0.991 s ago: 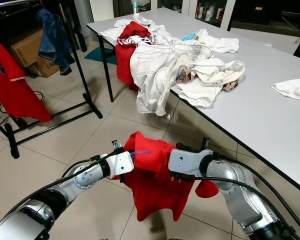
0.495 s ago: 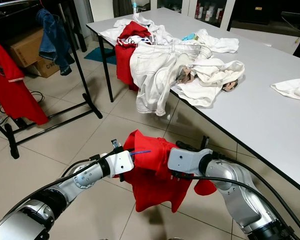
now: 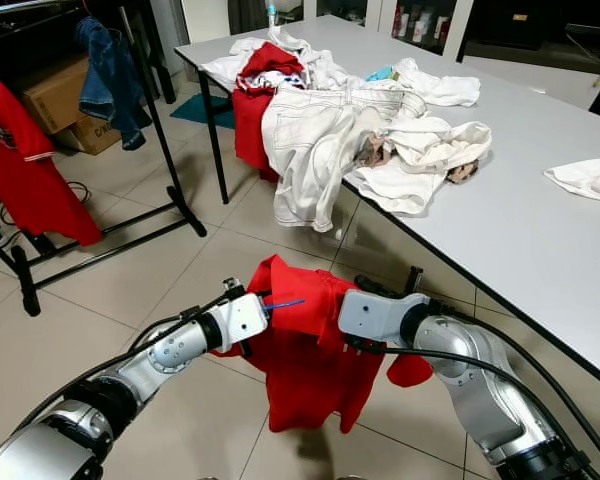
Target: Hang hanger
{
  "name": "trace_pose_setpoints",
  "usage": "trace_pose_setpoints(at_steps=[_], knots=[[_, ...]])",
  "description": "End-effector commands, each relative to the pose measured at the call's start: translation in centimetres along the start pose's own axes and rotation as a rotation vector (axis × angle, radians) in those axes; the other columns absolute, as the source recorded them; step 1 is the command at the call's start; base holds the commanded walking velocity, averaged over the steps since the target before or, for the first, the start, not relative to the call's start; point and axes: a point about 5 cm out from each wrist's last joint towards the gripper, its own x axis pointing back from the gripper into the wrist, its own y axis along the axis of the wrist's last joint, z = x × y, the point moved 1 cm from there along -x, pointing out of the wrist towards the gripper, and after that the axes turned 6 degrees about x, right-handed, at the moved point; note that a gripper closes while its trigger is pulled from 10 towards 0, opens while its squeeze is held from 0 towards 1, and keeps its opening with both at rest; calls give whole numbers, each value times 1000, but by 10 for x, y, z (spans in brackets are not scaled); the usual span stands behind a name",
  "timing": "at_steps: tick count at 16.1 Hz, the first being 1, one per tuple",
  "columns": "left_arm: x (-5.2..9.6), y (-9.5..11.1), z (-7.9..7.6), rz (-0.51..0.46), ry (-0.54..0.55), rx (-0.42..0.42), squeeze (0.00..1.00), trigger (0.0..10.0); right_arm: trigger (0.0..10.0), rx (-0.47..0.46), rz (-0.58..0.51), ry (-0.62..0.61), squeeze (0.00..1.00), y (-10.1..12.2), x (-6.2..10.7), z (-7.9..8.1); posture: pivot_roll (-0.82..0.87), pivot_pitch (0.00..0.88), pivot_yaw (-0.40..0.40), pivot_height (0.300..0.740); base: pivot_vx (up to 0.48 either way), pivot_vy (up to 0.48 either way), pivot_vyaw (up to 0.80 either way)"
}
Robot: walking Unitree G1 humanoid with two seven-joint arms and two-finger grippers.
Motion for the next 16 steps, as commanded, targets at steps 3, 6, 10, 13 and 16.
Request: trace_pose_setpoints(at_steps=[3,6,10,13,16], knots=[[0,3,-7,-16,-32,-48,0,10000,0,-35,-20,-105,0,-1,0,-21,-154,0,50,740,0,0,0],[0,4,-9,-18,-47,-106,0,10000,0,-28,-18,-111,0,-3,-1,-21,-152,0,51,740,0,0,0],[7,1,-13,4,-131,-235,0,10000,0,8,-48,-116,0,-5,-2,-25,-144,0,50,740,0,0,0],[10,0,-11,12,-146,-283,0,10000,0,24,-61,-118,0,-7,-3,-27,-138,0,47,740,0,0,0],[11,4,-13,-3,-166,-317,0,10000,0,37,-79,-118,0,-7,-5,-27,-132,0,45,740,0,0,0]])
